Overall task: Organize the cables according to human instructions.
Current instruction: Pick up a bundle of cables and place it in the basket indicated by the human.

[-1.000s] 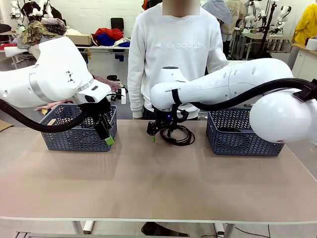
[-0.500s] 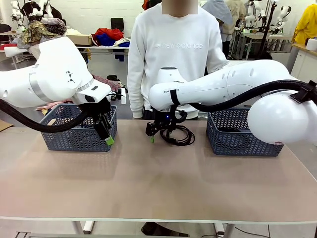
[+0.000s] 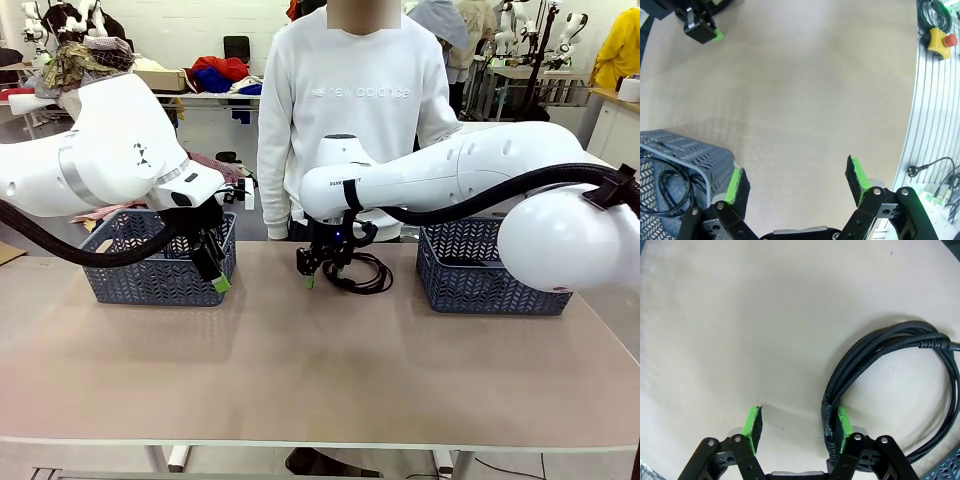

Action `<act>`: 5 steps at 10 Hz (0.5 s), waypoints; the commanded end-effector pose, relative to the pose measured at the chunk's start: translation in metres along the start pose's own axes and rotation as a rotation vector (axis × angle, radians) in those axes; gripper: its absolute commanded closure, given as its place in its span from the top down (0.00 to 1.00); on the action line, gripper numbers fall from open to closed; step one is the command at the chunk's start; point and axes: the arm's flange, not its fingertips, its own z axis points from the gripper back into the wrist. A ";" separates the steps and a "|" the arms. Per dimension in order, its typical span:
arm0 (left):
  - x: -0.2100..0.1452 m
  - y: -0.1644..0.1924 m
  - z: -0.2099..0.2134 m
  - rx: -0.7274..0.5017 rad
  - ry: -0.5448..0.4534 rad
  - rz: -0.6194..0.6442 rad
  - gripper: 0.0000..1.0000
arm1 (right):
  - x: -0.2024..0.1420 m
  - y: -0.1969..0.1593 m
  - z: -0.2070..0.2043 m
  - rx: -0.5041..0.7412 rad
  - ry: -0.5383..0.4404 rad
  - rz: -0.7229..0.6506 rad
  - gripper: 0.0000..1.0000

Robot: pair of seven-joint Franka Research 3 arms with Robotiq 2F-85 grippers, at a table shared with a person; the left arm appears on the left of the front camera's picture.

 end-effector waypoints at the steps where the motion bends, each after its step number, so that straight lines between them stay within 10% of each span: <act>1: -0.002 0.000 0.002 0.000 0.006 0.004 1.00 | 0.011 0.004 0.004 -0.010 0.008 -0.035 0.57; 2: -0.002 0.000 0.002 0.000 0.006 0.004 1.00 | 0.011 0.004 0.003 -0.007 0.011 -0.038 0.25; 3: -0.002 0.000 0.002 0.000 0.006 0.004 1.00 | 0.011 0.004 0.003 0.000 0.009 -0.038 0.38; 4: -0.002 0.000 0.002 0.000 0.006 0.004 1.00 | 0.011 0.003 0.004 0.005 0.005 -0.040 0.06; 5: -0.002 0.000 0.002 0.000 0.006 0.004 1.00 | 0.010 0.003 0.005 0.011 0.003 -0.042 0.19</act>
